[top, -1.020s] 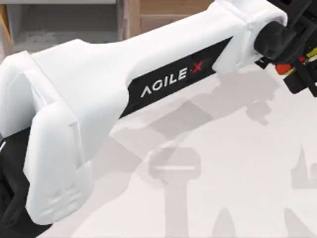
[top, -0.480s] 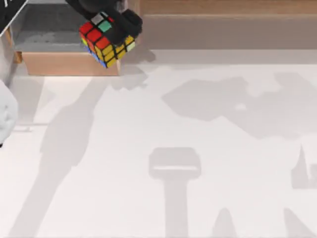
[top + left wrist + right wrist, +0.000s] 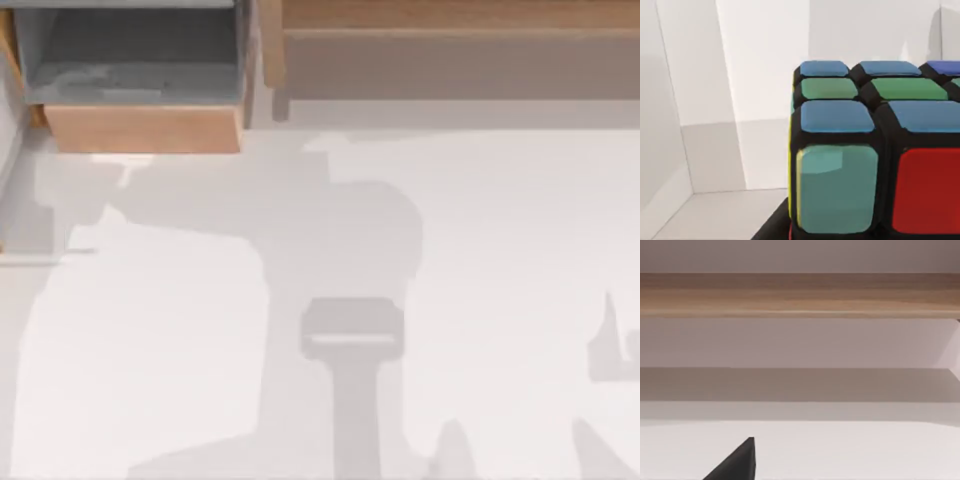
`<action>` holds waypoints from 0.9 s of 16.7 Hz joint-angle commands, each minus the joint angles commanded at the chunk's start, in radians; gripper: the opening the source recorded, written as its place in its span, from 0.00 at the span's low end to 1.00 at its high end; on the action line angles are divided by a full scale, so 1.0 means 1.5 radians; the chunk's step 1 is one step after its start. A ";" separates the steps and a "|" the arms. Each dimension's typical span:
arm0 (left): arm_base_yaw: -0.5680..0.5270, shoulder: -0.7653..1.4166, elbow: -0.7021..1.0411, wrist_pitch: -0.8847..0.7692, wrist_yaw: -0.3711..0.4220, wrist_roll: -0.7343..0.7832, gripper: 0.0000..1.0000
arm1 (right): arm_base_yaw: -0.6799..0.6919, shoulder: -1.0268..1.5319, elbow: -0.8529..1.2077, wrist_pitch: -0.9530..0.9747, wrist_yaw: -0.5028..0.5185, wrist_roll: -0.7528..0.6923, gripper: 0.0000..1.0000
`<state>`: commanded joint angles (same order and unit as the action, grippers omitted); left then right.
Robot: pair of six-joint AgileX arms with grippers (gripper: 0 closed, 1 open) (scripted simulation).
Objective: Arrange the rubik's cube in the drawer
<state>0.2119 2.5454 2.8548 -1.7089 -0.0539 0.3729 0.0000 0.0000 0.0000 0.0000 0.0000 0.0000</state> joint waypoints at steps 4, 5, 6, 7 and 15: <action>0.069 0.122 0.036 0.007 0.034 -0.009 0.00 | 0.000 0.000 0.000 0.000 0.000 0.000 1.00; 0.075 0.139 0.035 0.006 0.041 -0.010 0.00 | 0.000 0.000 0.000 0.000 0.000 0.000 1.00; 0.078 0.148 0.033 0.005 0.044 -0.009 0.00 | 0.000 0.000 0.000 0.000 0.000 0.000 1.00; 0.078 0.150 0.033 0.004 0.045 -0.009 0.00 | 0.000 0.000 0.000 0.000 0.000 0.000 1.00; 0.078 0.150 0.033 0.004 0.045 -0.009 0.23 | 0.000 0.000 0.000 0.000 0.000 0.000 1.00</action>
<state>0.3295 2.7704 2.9045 -1.7023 0.0137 0.3589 0.0000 0.0000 0.0000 0.0000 0.0000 0.0000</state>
